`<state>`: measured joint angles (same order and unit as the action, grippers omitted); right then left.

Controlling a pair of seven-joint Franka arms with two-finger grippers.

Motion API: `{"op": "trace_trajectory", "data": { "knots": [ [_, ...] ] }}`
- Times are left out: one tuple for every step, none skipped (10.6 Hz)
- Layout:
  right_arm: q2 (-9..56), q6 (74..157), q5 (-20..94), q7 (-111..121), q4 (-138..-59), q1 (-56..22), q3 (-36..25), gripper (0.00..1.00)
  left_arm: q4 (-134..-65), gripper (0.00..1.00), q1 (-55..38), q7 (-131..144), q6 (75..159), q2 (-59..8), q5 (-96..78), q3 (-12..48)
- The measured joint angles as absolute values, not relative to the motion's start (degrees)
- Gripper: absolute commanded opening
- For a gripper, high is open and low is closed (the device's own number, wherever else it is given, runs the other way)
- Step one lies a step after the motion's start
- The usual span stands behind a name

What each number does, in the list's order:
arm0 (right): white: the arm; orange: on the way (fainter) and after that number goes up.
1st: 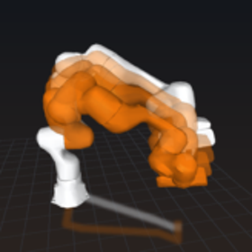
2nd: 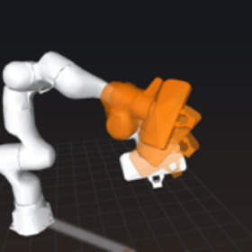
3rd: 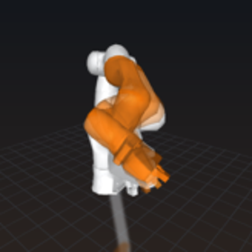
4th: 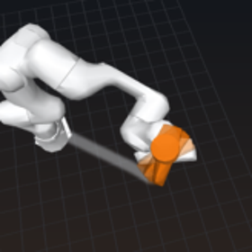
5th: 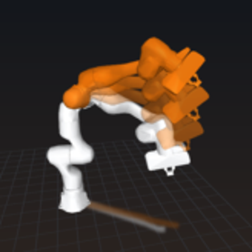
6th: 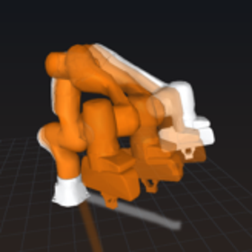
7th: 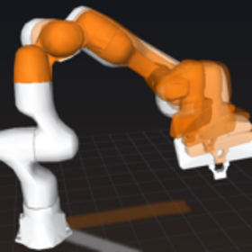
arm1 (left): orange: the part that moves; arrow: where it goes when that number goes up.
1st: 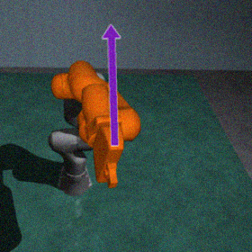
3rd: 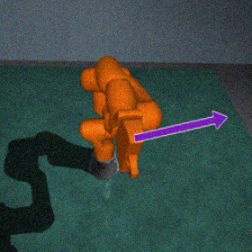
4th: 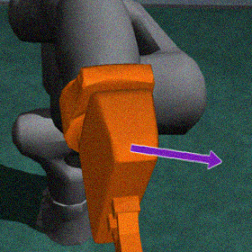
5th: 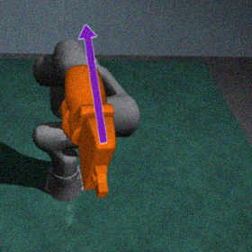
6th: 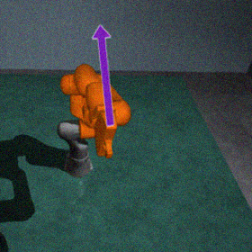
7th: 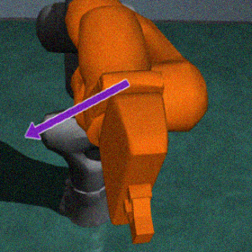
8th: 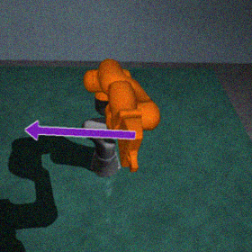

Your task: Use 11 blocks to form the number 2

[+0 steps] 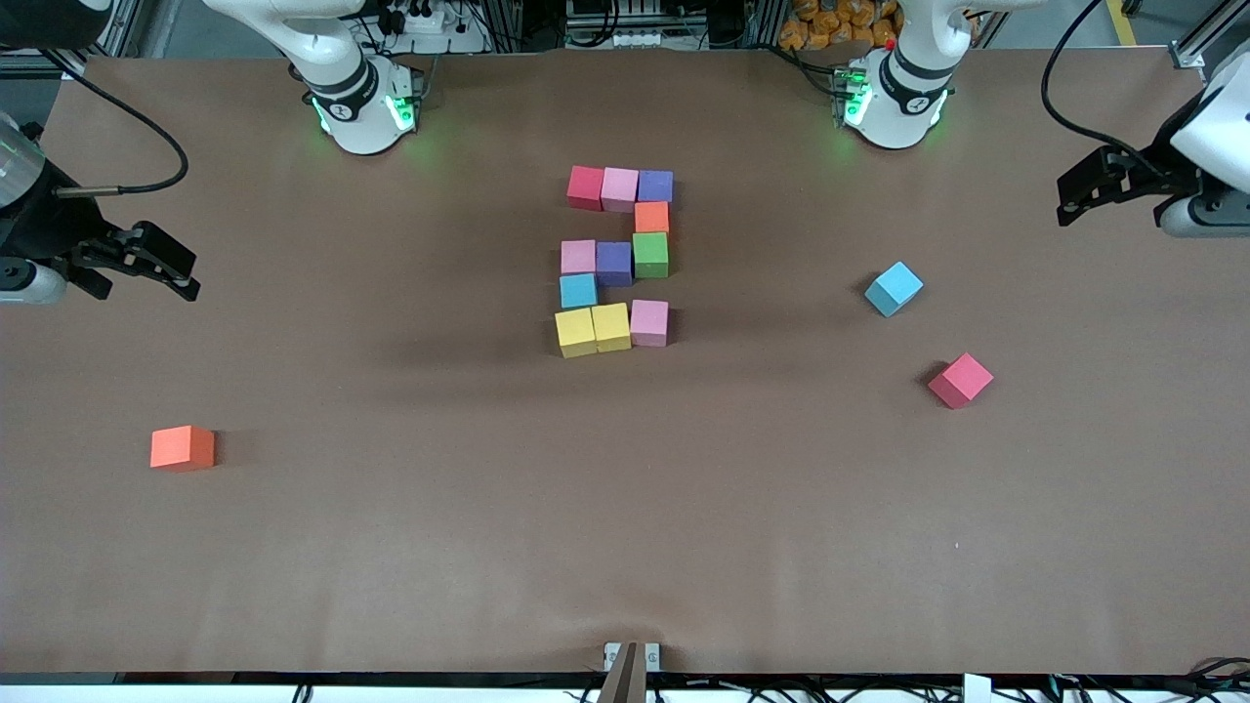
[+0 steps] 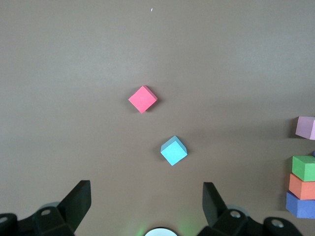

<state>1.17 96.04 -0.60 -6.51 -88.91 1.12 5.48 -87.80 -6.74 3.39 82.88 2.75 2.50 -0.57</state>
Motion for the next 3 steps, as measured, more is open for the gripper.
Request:
{"op": "trace_trajectory", "data": {
  "knots": [
    [1.17, 96.04, -0.60, -6.50, -88.91, 1.12, 5.47, 1.00, -88.24, 1.00, -6.73, 3.84, 82.97, 3.26, 2.14, -0.60],
    [1.17, 96.04, -0.60, -6.50, -88.91, 1.12, 5.47, 1.00, -88.45, 1.00, -6.74, 4.60, 83.07, 3.43, 1.69, -0.58],
    [1.17, 96.04, -0.60, -6.50, -88.91, 1.12, 5.48, 1.00, -88.56, 1.00, -6.74, 4.96, 83.18, 3.44, 1.22, -0.57]
  ]
}}
